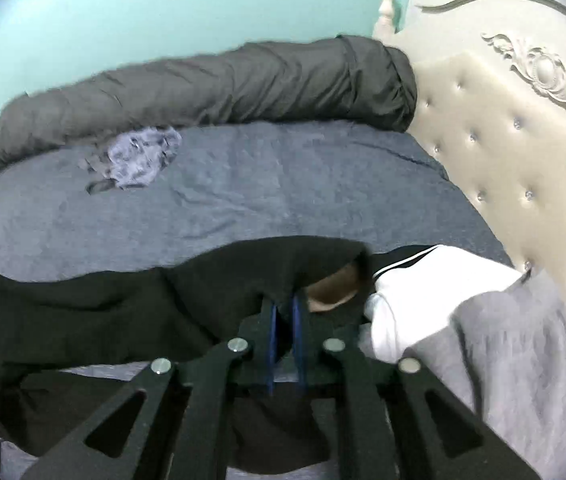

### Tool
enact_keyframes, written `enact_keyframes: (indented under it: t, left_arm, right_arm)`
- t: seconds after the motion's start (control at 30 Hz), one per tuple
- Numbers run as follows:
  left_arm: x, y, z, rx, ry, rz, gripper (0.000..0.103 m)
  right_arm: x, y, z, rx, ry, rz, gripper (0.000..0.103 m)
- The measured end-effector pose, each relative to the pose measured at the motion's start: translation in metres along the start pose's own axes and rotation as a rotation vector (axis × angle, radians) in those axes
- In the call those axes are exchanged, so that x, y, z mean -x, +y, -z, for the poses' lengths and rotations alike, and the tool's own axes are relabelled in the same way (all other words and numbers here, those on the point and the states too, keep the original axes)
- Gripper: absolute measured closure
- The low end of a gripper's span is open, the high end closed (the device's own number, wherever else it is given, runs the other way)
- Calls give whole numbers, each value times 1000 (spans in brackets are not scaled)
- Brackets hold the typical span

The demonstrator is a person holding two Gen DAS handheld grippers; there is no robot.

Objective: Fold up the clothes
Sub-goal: 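Open both grippers and release the folded black garment onto the bed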

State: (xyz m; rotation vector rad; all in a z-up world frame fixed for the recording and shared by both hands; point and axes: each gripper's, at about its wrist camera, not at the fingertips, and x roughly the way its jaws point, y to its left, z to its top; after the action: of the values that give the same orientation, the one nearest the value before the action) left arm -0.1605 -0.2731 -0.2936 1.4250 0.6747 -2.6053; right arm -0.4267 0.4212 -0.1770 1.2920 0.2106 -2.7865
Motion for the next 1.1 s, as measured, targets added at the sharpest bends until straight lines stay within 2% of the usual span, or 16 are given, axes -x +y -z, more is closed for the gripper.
enact_keyframes:
  t: [0.07,0.1,0.13,0.17,0.2,0.33,0.47,0.6,0.73,0.97,1.1]
  left_arm:
    - [0,3,1,14,4,9,52]
    - [-1,5,2,19,7,12,52]
    - [-1,6,4,24,11,16,50]
    - [-1,7,6,26,16,18,47]
    - [-1,8,9,28,21,20,45]
    - [3,14,20,29,32,24,44]
    - [2,21,28,35,60,40,35]
    - [-7,29,31,65,80,61,34]
    - [-21,31,33,90,106,94,34]
    - [-43,18,29,61,105,120,34]
    - [-50,15,21,74,99,132,34]
  right_arm:
    - [-4,0,3,-4,14,39,85]
    - [-2,1,9,-16,2,24,77]
    - [-1,2,17,-31,-2,1,62]
    - [-1,3,24,-46,-5,-21,55]
    - [-1,5,34,-58,-2,-47,53]
    - [-6,18,74,-79,46,-145,52]
    - [-2,37,126,-80,83,-259,49]
    - [6,53,174,-155,104,-352,48]
    - [17,73,196,-240,93,-442,48]
    - [47,121,214,-232,3,-559,45]
    - [39,146,226,-243,10,-613,43]
